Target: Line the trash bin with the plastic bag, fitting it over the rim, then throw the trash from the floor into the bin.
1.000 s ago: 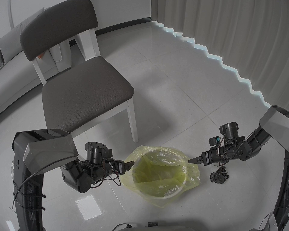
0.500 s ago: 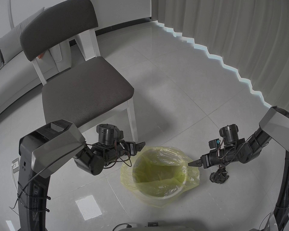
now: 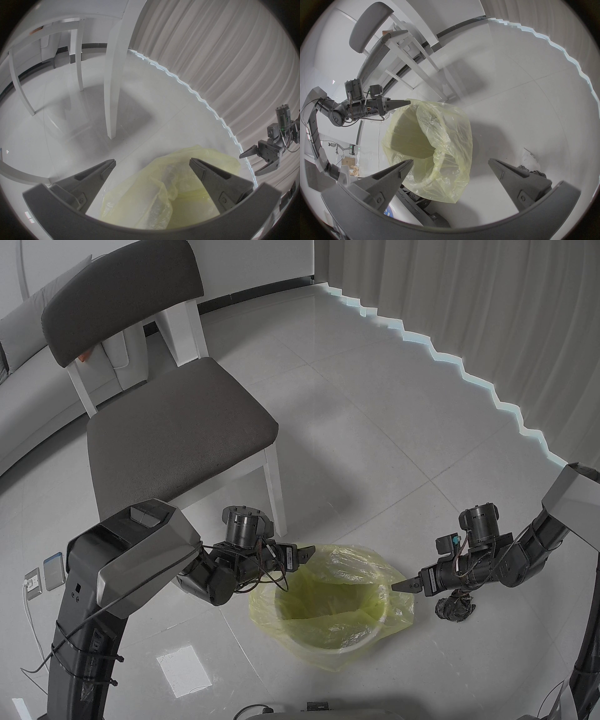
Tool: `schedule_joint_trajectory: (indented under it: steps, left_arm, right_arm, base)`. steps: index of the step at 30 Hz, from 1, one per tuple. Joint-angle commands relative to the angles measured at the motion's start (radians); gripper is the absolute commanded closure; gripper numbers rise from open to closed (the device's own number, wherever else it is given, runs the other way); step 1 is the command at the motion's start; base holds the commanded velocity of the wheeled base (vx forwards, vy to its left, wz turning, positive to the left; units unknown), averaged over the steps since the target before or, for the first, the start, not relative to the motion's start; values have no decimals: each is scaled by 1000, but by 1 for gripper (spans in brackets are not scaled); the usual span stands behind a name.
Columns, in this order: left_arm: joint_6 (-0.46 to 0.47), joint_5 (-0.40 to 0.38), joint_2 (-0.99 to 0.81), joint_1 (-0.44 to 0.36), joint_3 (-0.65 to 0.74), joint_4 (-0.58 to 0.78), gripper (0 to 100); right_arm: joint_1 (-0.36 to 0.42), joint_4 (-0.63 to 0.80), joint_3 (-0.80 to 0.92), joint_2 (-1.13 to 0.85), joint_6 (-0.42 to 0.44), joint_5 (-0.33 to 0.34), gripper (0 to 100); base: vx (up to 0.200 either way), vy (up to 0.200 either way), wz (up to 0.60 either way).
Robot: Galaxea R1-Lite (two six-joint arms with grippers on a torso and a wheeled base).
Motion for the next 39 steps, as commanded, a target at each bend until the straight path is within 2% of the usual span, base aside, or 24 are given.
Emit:
schedule_joint_trajectory:
  steps: [1,2,13,31,39]
  left_arm:
    - [-1,2,2,2,4,-7,0]
    - [-1,2,2,0,6,-4,100]
    - [-4,8,10,5,-16,-4,100]
    - [-10,8,192,11,-254,97,100]
    - [-17,8,212,13,-272,121,100]
  right_arm:
    - [-2,0,11,-9,-1,0,0]
    - [-3,0,17,-12,-3,0,0]
    - [-9,0,30,-21,-4,0,0]
    - [-3,1,-32,63,-3,0,0]
    - [-3,8,-80,120,-3,2,0]
  base:
    - [0,0,0]
    - [0,0,0]
    - [0,0,0]
    - [0,0,0]
    - [0,0,0]
